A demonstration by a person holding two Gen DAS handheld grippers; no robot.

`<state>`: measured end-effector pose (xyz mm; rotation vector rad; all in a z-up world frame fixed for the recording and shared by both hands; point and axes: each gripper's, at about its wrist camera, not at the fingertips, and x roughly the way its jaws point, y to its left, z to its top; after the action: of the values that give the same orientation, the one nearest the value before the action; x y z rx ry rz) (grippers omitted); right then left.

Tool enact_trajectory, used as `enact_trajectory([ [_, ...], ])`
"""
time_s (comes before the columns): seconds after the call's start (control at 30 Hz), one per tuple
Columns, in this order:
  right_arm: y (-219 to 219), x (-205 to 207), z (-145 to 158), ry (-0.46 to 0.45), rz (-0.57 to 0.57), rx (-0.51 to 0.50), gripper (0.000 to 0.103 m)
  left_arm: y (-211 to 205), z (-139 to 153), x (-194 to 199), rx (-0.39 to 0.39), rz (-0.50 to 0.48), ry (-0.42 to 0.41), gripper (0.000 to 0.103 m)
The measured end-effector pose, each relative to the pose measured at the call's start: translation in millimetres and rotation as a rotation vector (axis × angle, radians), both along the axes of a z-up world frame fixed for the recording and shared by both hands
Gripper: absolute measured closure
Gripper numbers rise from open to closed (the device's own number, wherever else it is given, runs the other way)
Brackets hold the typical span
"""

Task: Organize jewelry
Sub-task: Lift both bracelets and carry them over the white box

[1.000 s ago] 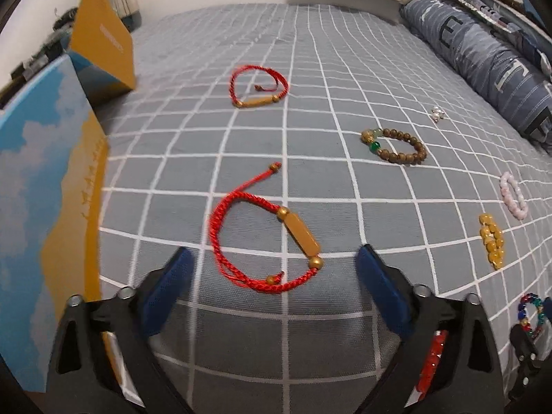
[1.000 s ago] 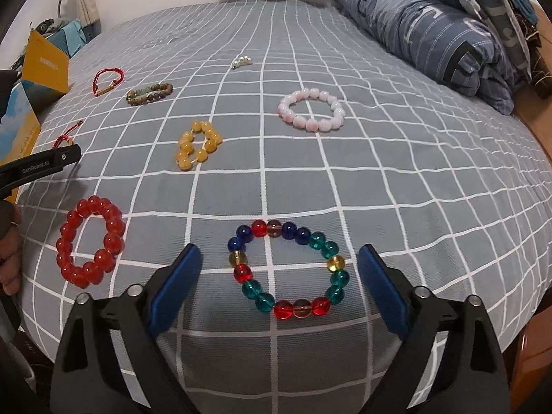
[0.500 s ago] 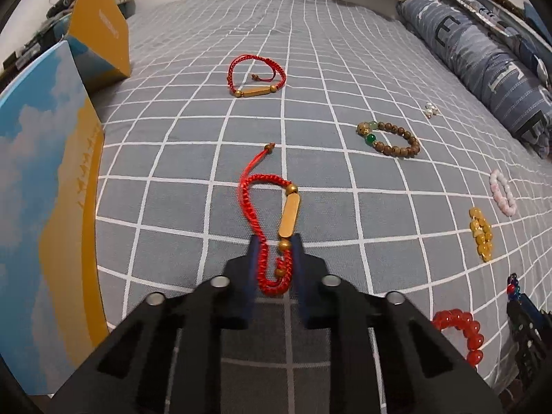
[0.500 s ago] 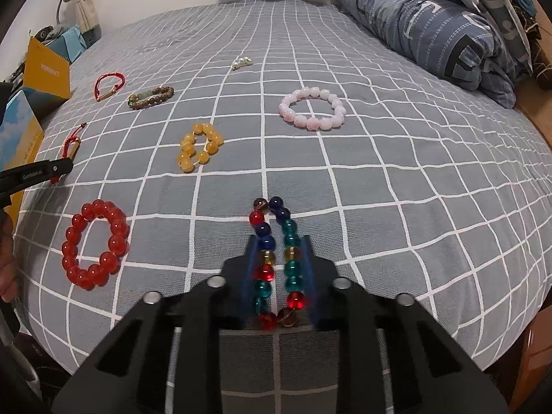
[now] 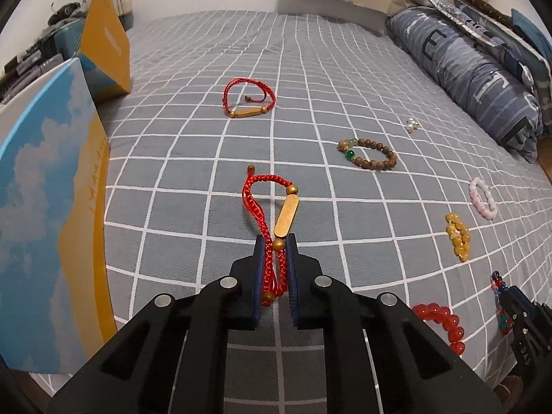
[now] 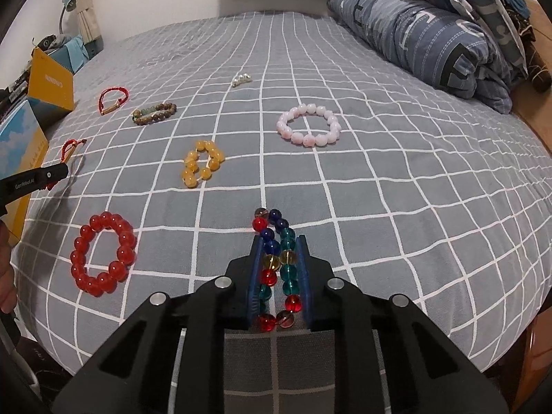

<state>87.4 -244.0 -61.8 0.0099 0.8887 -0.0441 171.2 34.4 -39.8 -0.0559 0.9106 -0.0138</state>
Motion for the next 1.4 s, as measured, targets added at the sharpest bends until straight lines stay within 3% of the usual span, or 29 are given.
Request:
enact_trajectory([
  [0.07,-0.2,-0.6,1.7,-0.01,0.001,-0.004,0.102,-1.9,1.2,-2.1,0.004,-0.004,-0.007,0.092],
  [0.1,0.7,-1.0,3.1,-0.018,0.002,-0.017,0.103,-2.5,2.1,-3.5,0.007,-0.002,-0.014,0.092],
  [0.9,1.5,-18.5,34.3,-0.199,0.019,-0.003,0.103,-9.1,23.9,-39.7,0.028,-0.01,-0.092,0.092],
  [1.07,0.6,-15.4,31.2,-0.164,0.036,0.004,0.103,-9.5,25.0,-43.9,0.028,-0.016,-0.093,0.092],
  [1.1,-0.5,-13.8,29.1,-0.154,0.033,0.013,0.102,-10.0,24.0,-43.4,0.029,-0.018,-0.09,0.092],
  [1.17,-1.0,-9.2,22.7,-0.116,0.032,0.007,0.089,-11.6,22.2,-43.1,0.032,-0.02,-0.085,0.092],
  [1.23,-2.8,-6.3,17.3,-0.093,0.027,0.015,0.072,-12.8,20.6,-42.5,0.034,-0.021,-0.081,0.092],
  [1.3,-5.0,-3.2,12.9,-0.075,0.023,0.024,0.07,-13.7,19.3,-42.6,0.037,-0.025,-0.079,0.092],
  [1.4,-4.0,-0.5,6.6,-0.054,0.024,0.024,0.059,-14.2,18.0,-41.5,0.039,-0.024,-0.076,0.092],
])
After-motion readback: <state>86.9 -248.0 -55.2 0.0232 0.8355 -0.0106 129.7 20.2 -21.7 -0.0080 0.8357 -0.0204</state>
